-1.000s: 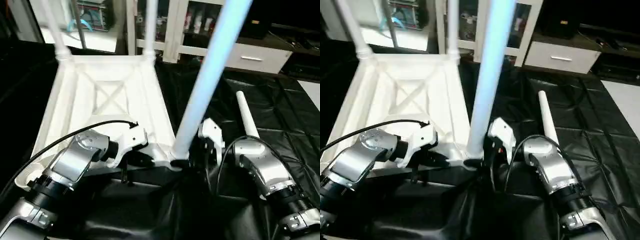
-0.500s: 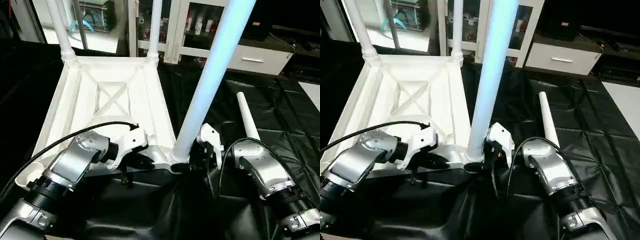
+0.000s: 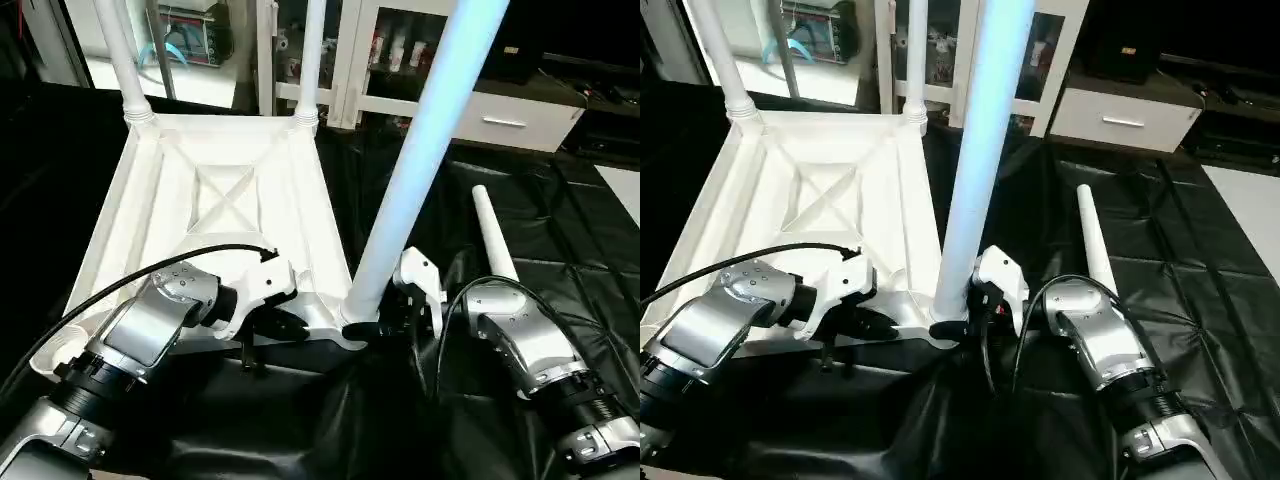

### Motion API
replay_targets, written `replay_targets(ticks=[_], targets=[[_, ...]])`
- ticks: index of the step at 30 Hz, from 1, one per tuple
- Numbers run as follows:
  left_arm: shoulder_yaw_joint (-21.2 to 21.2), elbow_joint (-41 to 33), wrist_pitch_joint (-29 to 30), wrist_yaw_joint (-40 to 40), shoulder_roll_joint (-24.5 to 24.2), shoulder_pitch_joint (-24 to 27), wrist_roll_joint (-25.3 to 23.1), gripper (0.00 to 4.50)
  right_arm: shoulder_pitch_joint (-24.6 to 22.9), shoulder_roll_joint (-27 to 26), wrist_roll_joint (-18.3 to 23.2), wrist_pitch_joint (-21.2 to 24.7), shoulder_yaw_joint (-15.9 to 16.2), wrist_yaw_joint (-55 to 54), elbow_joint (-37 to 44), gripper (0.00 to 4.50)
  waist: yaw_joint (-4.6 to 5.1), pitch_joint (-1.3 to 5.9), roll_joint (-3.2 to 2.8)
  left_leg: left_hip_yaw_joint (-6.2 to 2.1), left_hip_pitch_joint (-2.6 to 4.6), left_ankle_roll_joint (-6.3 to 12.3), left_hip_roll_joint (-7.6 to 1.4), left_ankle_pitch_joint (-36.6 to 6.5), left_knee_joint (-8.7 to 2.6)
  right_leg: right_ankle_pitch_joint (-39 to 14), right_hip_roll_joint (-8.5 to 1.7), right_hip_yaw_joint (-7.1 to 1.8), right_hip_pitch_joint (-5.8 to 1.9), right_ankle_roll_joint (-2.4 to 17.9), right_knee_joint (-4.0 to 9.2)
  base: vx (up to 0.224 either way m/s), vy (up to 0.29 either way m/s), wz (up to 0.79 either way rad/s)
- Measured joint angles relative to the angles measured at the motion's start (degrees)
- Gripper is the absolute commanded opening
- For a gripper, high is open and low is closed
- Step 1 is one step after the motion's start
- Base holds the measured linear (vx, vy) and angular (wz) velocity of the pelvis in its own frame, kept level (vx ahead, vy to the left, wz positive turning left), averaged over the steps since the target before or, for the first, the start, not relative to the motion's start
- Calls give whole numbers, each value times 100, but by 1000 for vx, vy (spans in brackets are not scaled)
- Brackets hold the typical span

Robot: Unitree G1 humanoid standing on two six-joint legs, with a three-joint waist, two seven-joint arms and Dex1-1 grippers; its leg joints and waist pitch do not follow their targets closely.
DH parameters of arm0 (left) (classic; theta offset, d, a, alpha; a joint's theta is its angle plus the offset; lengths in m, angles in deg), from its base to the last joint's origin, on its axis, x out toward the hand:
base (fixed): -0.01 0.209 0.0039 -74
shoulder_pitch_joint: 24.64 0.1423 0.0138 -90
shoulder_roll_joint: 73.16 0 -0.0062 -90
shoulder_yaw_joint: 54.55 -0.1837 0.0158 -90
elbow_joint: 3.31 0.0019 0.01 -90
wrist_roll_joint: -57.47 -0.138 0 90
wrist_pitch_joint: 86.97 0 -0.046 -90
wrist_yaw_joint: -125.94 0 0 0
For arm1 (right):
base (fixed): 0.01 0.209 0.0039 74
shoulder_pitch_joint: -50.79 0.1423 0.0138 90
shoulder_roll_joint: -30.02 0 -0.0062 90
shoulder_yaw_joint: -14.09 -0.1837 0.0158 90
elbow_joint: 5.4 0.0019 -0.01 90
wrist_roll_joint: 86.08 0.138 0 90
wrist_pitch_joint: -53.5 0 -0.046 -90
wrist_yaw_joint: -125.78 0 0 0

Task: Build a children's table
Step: Rotate leg to tighten

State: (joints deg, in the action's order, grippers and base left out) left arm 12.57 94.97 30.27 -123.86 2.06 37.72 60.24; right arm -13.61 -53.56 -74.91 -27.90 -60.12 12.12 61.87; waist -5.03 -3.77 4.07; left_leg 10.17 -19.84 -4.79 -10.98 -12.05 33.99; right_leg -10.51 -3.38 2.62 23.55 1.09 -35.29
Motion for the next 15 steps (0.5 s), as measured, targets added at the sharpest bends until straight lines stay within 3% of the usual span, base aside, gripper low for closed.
replay_targets(ticks=[5, 10, 15], targets=[[124, 289, 80, 482, 319, -53, -78, 0, 63, -372, -12, 148, -264, -736, -365, 268, 66, 1, 2, 0, 82, -24, 1, -4, 0, 3, 0, -4, -66, 5, 4, 0, 0, 0], [300, 615, 324, 1248, 809, -224, -205, 0, 229, -876, -38, 426, -638, -1984, -713, 267, 234, 2, 8, -17, 83, -38, 2, 6, 0, -5, 1, 8, -59, -11, 12, -12, 0, -1], [624, 1357, 489, 2551, 1684, -601, -307, 0, 640, -1492, -282, 424, -1004, -3821, -1289, 267, 294, 2, 8, -23, 77, -41, 4, 9, 4, 0, 1, 13, -47, -8, 12, 0, 0, 0]])
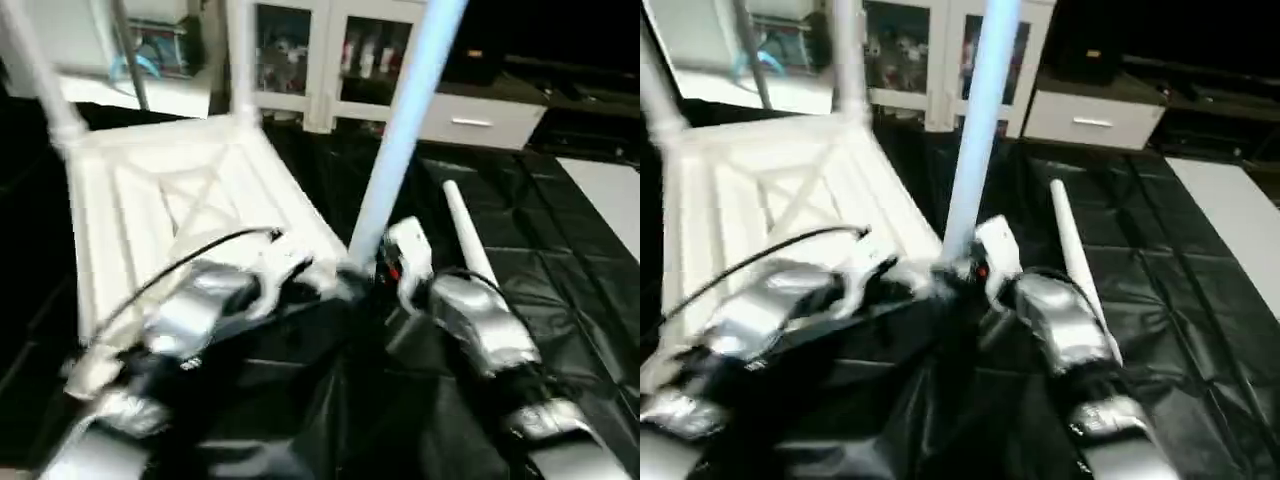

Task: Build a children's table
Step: Rotate leg to tighten

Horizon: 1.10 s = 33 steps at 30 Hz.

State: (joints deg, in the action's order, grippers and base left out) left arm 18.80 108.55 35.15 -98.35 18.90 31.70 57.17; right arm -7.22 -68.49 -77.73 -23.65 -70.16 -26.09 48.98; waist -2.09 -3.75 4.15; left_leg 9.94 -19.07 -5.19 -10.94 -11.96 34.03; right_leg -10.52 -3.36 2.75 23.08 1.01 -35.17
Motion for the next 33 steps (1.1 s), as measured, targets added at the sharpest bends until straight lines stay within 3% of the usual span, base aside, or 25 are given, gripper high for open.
replay_targets(ticks=[3, 7, 15, 16, 18, 21, 22, 29, 31, 33], targets=[[126, 679, -212, 816, 504, -353, -57, 0, 330, -502, -127, -193, -339, -1419, -489, 267, -4, -3, -36, -1, 0, 0, 7, 0, -1, 7, -1, -6, 14, 2, 3, 0, 0, 0], [176, 1196, -548, 1294, 872, -608, -114, 0, 506, -962, -216, -465, -590, -2659, -780, 267, -102, 2, -67, 4, -8, 0, 7, 0, -27, 26, -1, -13, 20, 9, 4, 25, -2, 3], [211, 1417, -865, 1350, 956, -686, -176, 0, 601, -1117, -300, -809, -716, -3077, -1028, 267, -150, 1, -79, 10, -31, 9, 6, 5, -46, 18, -2, -13, 35, -2, 11, 0, 0, 0], [208, 1465, -893, 1350, 962, -703, -176, 0, 600, -1125, -297, -874, -759, -3048, -1070, 323, -151, 0, -80, 12, -31, 9, 6, 5, -45, 19, -3, -15, 35, -2, 11, 0, 0, 0], [193, 1521, -998, 1350, 962, -718, -177, 0, 589, -1126, -294, -930, -790, -3006, -1072, 339, -150, -2, -83, 13, -36, 11, 6, 7, -46, 19, -4, -18, 35, -2, 11, 0, 0, 0], [234, 1768, -1240, 1514, 934, -819, -220, 0, 497, -1122, -243, -990, -758, -2887, -804, 355, -89, -10, -69, 15, -57, 11, 4, 7, -44, 25, -3, -18, 35, -7, 11, 0, 0, 0], [259, 1870, -1313, 1533, 939, -869, -226, 0, 410, -1069, -246, -976, -743, -2884, -613, 372, -91, -13, -65, 13, -59, 11, 4, 8, -43, 25, -3, -17, 36, -7, 12, 0, 0, 0], [439, 2646, -2141, 1895, 1117, -1157, -228, 0, -150, -598, -275, -628, -704, -2588, 793, 372, -145, -20, -52, 13, -102, 35, 5, 24, -34, 34, -3, -20, 84, -21, 16, 0, 0, 0], [581, 2694, -2275, 1966, 1127, -1159, -173, 44, -380, -479, -271, -539, -738, -2517, 1139, 378, -115, -30, -37, 14, -107, 60, 4, 39, -35, 36, -3, -20, 93, -22, 19, 0, 0, 0], [750, 2670, -2420, 1974, 1156, -1159, -49, 51, -563, -419, -240, -432, -822, -2508, 1318, 378, -111, -33, -31, 14, -114, 61, 3, 39, -37, 36, -2, -18, 99, -22, 22, 0, 0, 0]])
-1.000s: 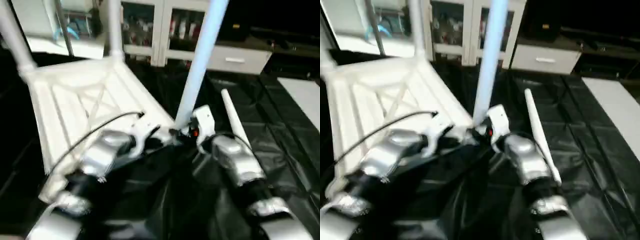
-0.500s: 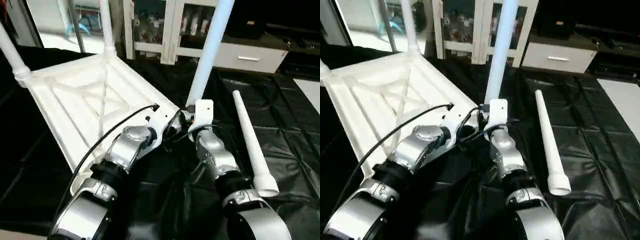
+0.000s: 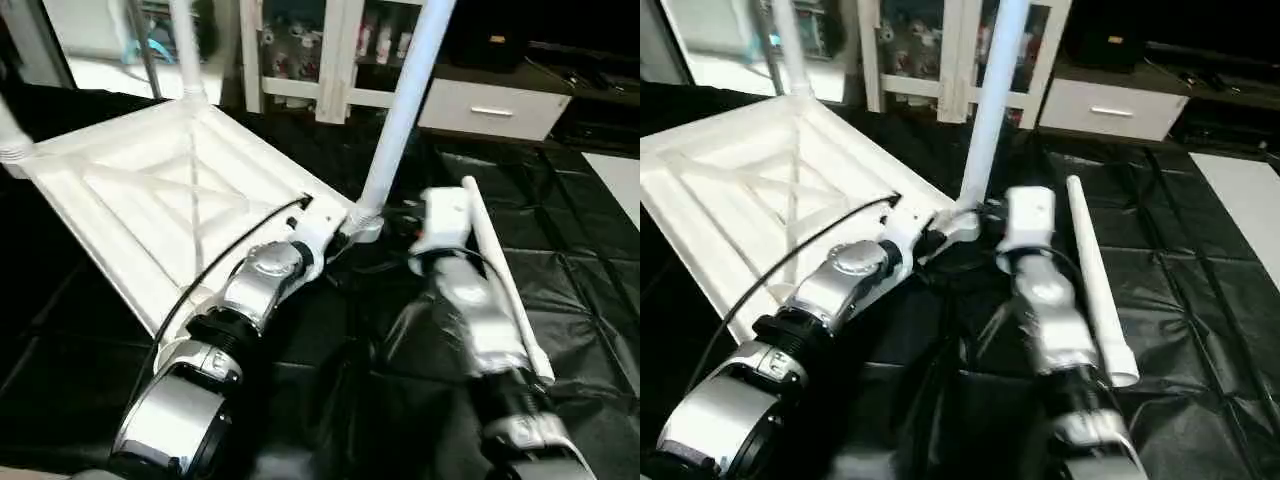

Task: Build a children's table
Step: Rotate leg to tighten, then rotate table base

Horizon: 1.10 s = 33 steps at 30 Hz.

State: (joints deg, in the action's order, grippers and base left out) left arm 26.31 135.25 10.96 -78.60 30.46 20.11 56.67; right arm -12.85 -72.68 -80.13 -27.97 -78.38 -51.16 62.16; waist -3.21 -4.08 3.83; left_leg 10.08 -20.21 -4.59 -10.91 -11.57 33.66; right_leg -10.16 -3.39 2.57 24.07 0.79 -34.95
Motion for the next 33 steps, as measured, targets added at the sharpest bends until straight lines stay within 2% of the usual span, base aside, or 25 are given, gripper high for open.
replay_targets(ticks=[2, 4, 8, 9, 11, 13, 14, 17, 18, 19, 20, 22, 24, 25, 27, 29, 31, 33], targets=[[155, -199, -65, -29, 27, 8, 155, 55, -318, 37, 51, 172, -9, 28, 433, 378, -18, -2, -3, 1, -2, 2, -2, 0, -3, -1, 0, 1, 4, 1, 1, 0, 0, 0], [269, -505, -94, -127, -2, 56, 318, 84, -577, 84, 119, 416, 28, 131, 881, 378, -20, -4, -7, 2, -2, 3, -2, -1, -3, -1, 1, 0, 4, 2, 2, 0, 0, 0], [380, -1443, 33, -391, -100, 556, 592, 100, -1067, 239, 340, 850, 212, 533, 1860, 378, -6, -9, -15, 6, 7, -3, -4, -7, -4, -2, 1, -2, -5, 3, 6, 0, 0, 0], [396, -1624, 44, -401, -128, 676, 623, 128, -1126, 260, 354, 904, 256, 594, 1993, 378, -1, -10, -15, 6, 9, -27, -5, -20, -4, -2, 1, -2, -6, 3, 6, 0, 0, 0], [488, -2298, 193, -401, -270, 1015, 773, 128, -1229, 283, 435, 1029, 307, 723, 2291, 378, 16, -14, -21, 5, 8, -30, -8, -21, -4, -1, 1, 0, -4, 2, 5, 0, 0, 0], [598, -3037, 459, -440, -779, 1259, 788, 128, -1297, 410, 565, 1185, 406, 908, 2547, 378, 71, -23, -27, 3, 9, -32, -12, -20, -6, -1, 7, 0, -2, 1, 0, 0, 0, 0], [804, -3320, 565, -476, -1206, 1322, 776, 128, -1342, 522, 586, 1248, 444, 1048, 2680, 378, 116, -27, -29, -2, 5, -34, -12, -20, -11, -2, 12, 2, -2, 0, -1, 0, 0, 0], [1273, -3570, 753, -516, -2002, 1335, 560, 128, -1375, 739, 616, 1389, 473, 1296, 2788, 378, 126, -31, -29, -8, 11, -36, -11, -19, -13, -16, 14, 3, 0, -24, 0, 0, 0, 0], [1330, -3623, 827, -567, -2274, 1373, 449, 128, -1372, 781, 638, 1441, 520, 1416, 2828, 378, 123, -32, -27, -9, 10, -37, -10, -18, -11, -16, 14, 2, 0, -25, 0, 0, 0, 0], [1322, -3705, 1022, -834, -2770, 1506, 372, 128, -1367, 882, 719, 1532, 670, 1656, 2919, 378, 137, -35, -19, -8, 10, -37, -9, -18, -12, -16, 14, -2, 0, -24, 1, 0, 0, 0], [1383, -3697, 1160, -962, -3002, 1581, 318, 128, -1396, 953, 757, 1580, 730, 1780, 2972, 378, 136, -38, -15, -8, 8, -37, -8, -20, -12, -15, 14, -4, 0, -22, 4, 0, 0, 0], [1361, -3882, 1682, -1365, -3684, 1913, 240, 128, -1399, 1107, 825, 1689, 890, 2150, 3036, 378, 136, -51, 9, -5, -2, -33, -6, -23, -12, -18, 12, -8, 7, -26, 7, 0, 0, 0], [1351, -3886, 2101, -1479, -4034, 2131, 126, 128, -1401, 1189, 865, 1769, 947, 2329, 3081, 378, 126, -55, 18, -4, -12, -30, -6, -25, -12, -22, 12, -9, 12, -27, 8, 0, 0, 0], [1303, -3913, 2275, -1418, -4190, 2223, 3, 128, -1388, 1223, 899, 1787, 990, 2405, 3085, 378, 90, -60, 28, -5, -22, -31, -7, -25, -12, -25, 12, -7, 15, -25, 6, 0, 0, 0], [1294, -3868, 2473, -1130, -4422, 2281, -335, 128, -1386, 1270, 953, 1813, 1042, 2551, 3146, 378, 63, -74, 51, -6, -25, -34, -10, -23, -12, -27, 12, -5, 15, -24, 2, 0, 0, 0], [1489, -3725, 2499, -492, -4465, 2222, -758, 128, -1387, 1332, 1000, 1847, 1048, 2660, 3149, 378, 38, -85, 75, -8, -22, -37, -10, -21, -6, -25, 12, -6, 7, -22, 0, 0, 0, 0], [1336, -3514, 2571, -323, -4758, 2209, -1140, 128, -1388, 1377, 1022, 1866, 1113, 2793, 3189, 378, 42, -88, 83, -8, -5, -37, -9, -20, -3, -24, 12, -9, -9, -21, 1, 0, 0, 0], [1128, -3480, 2758, -462, -5028, 2335, -1314, 128, -1395, 1417, 1027, 1868, 1138, 2862, 3251, 378, 51, -87, 85, -7, 3, -37, -7, -20, -4, -24, 11, -17, -13, -21, 1, 0, 0, 0]])
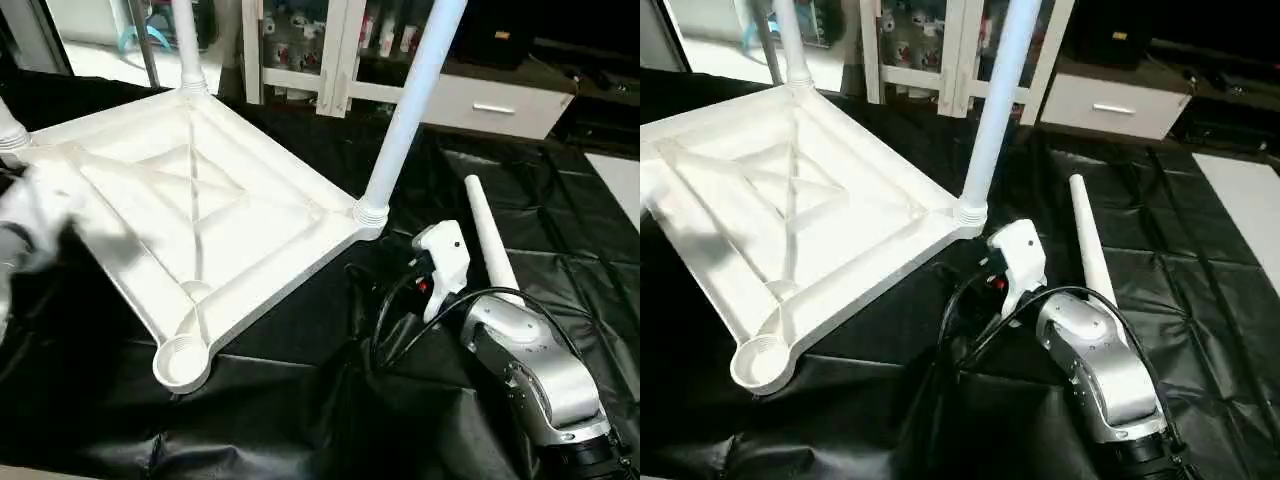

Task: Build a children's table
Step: Rotate table base

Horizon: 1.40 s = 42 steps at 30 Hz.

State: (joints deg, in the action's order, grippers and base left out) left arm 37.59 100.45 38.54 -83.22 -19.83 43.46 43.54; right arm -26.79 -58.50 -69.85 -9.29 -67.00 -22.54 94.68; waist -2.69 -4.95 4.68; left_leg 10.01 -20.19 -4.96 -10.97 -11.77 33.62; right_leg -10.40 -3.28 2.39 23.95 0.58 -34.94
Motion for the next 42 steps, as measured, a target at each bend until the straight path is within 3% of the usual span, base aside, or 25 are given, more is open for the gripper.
replay_targets(ticks=[6, 11, 18, 25, 30, 33, 36, 38, 42], targets=[[-506, -376, 679, -786, -68, 523, 233, 128, -73, 54, 16, 19, 0, 18, 51, 378, -48, 0, 9, 0, 1, -4, -2, 3, -1, 1, 0, 3, 2, 1, -6, 0, 0, 0], [-470, -780, 744, -1210, 347, 480, 691, 128, -73, 69, 16, 19, -10, 51, 52, 378, -85, -5, 0, 1, 10, -7, 0, 4, 4, 6, -1, -1, -10, 9, -8, 0, 0, 0], [-759, -1540, 1208, -1615, 1096, 391, 1372, 128, -73, 81, 16, 19, -57, 57, 51, 378, -151, -8, -8, 5, 3, -9, -2, 8, 13, 6, -4, -6, -20, 10, -9, 0, 0, 0], [-1002, -1913, 1500, -1750, 1529, 279, 1602, 128, -75, 70, 11, 19, -80, -22, 50, 378, -73, -9, -10, 2, 6, -16, -4, 13, 13, 6, -2, -4, -17, 10, -21, 0, 0, 0], [-1091, -2161, 1663, -1667, 1693, 266, 1717, 128, -69, -28, -1, 30, -187, -212, 50, 378, -73, -11, -12, -1, 4, -16, -4, 14, 17, 6, -2, -3, -17, 10, -22, 0, 0, 0], [-765, -2700, 1845, -1876, 1596, 352, 2176, 128, 89, -298, -27, 232, -449, -761, 23, 378, -62, -18, -24, 0, 1, -17, -3, 14, 22, 7, -2, -4, -14, 10, -28, 0, 0, 0], [-26, -3215, 1809, -2066, 1728, 341, 2744, 128, 211, -338, -107, 138, -684, -1079, 24, 378, -76, -21, -32, -2, 3, -18, -3, 15, 22, 6, -2, -2, -19, 10, -27, 0, 0, 0], [459, -3293, 1648, -1966, 2121, 265, 3007, 128, 212, -422, -135, 37, -766, -1247, 17, 378, -69, -22, -42, -1, 4, -18, -2, 15, 24, 7, -2, -5, -21, 10, -29, 0, 0, 0], [746, -3134, 1025, -1217, 3057, 80, 3166, 128, 225, -583, -278, -61, -795, -1517, -128, 378, -60, -18, -37, -2, 5, -19, -2, 16, 30, 9, -2, -5, -23, 8, -34, 0, 0, 0]])
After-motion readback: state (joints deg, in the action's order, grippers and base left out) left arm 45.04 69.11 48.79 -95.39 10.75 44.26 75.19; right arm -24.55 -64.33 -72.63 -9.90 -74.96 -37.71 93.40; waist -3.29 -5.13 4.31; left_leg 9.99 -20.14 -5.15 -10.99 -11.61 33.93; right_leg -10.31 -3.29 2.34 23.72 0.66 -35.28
